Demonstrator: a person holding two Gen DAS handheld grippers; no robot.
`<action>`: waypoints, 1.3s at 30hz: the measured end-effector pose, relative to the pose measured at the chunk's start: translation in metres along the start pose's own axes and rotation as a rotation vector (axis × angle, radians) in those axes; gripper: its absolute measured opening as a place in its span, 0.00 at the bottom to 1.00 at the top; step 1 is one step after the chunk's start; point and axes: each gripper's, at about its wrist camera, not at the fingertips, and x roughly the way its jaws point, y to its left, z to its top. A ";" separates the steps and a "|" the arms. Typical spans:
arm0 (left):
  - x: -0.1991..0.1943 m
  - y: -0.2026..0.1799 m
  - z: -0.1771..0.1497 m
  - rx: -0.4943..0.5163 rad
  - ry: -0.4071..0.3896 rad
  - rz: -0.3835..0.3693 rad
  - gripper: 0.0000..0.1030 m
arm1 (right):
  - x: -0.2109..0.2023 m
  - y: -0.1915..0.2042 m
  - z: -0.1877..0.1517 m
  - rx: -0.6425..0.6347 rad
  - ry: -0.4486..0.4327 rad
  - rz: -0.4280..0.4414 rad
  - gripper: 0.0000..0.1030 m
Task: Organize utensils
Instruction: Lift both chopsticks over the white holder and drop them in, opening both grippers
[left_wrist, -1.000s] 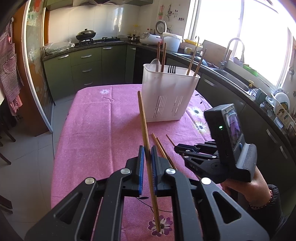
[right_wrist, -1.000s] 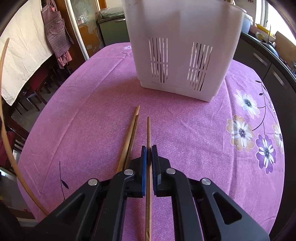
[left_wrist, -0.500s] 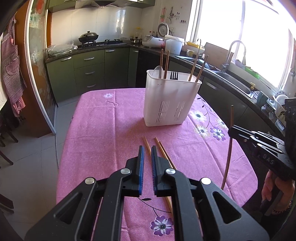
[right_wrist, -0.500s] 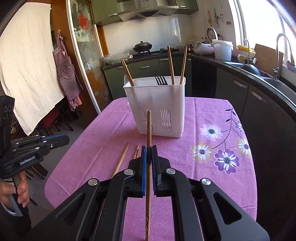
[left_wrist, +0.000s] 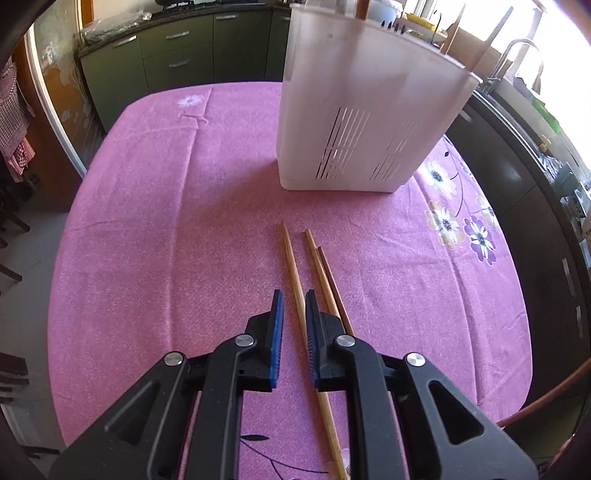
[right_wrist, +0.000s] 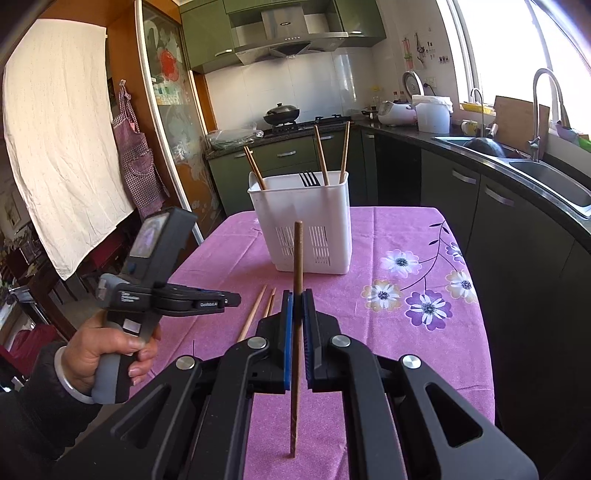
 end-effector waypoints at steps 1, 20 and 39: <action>0.004 -0.001 0.001 -0.003 0.013 0.004 0.11 | -0.002 -0.002 0.000 0.003 -0.004 0.001 0.06; 0.036 -0.015 0.012 0.029 0.107 0.090 0.07 | -0.010 -0.015 -0.001 0.023 -0.026 0.043 0.06; -0.142 -0.024 -0.044 0.179 -0.337 -0.014 0.06 | -0.015 -0.002 0.001 -0.007 -0.029 0.038 0.06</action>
